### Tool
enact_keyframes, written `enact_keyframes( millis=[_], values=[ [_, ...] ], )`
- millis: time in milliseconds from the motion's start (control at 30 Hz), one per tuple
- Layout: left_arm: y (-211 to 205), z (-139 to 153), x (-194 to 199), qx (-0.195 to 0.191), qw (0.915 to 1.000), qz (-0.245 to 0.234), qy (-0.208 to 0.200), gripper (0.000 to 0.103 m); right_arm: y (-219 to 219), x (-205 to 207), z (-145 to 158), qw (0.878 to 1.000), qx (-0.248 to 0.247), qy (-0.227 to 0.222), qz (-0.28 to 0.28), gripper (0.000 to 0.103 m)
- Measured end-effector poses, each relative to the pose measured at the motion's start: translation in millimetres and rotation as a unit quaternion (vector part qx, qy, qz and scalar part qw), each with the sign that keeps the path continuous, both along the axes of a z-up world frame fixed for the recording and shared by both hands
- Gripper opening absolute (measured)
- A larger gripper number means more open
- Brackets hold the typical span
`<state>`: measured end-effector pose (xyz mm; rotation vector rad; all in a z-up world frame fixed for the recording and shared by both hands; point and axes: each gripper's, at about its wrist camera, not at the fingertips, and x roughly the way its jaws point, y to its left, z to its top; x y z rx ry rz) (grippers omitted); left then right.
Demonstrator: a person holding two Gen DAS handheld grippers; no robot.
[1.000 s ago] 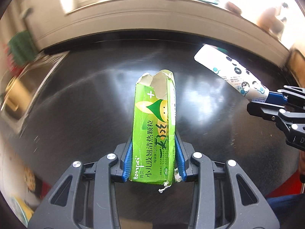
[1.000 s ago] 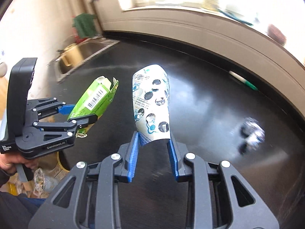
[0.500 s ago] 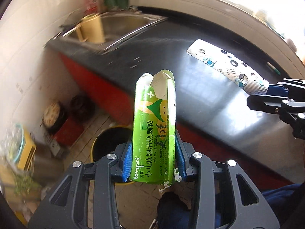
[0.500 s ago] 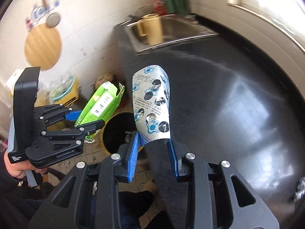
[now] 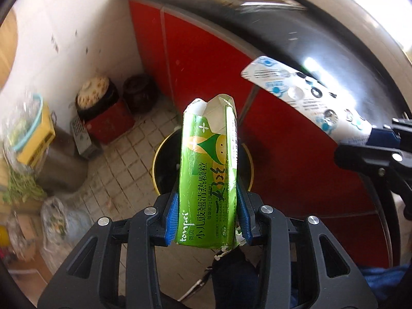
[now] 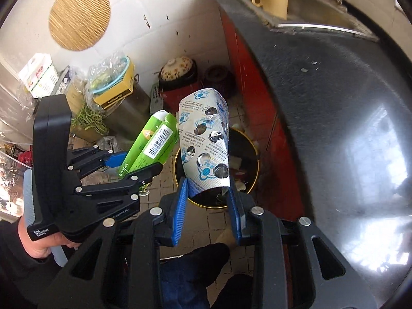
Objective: Collect trash
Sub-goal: 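Carry green box and blister pack over the bin and open both tools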
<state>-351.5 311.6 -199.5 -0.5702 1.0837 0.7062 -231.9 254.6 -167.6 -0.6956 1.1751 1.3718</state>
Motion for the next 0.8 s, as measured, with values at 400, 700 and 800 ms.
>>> enact_keyframes(
  millis=[400, 700, 800],
  values=[
    [45.1, -60.9, -5.3, -0.069, 0.9965, 0.048, -0.001, 0.038, 53.3, 3.0, -54.5, 0.998, -0.061, -0.013, -0.007, 0.031],
    [59.0, -69.0, -2.4, -0.075, 0.9962, 0.044, -0.005, 0.054, 68.3, 13.2, -59.3, 0.998, -0.062, -0.012, -0.010, 0.046],
    [59.0, -69.4, -3.2, -0.076, 0.9961, 0.045, -0.003, 0.071, 69.3, 13.6, -57.9, 0.998, -0.060, -0.008, -0.009, 0.053]
  ],
)
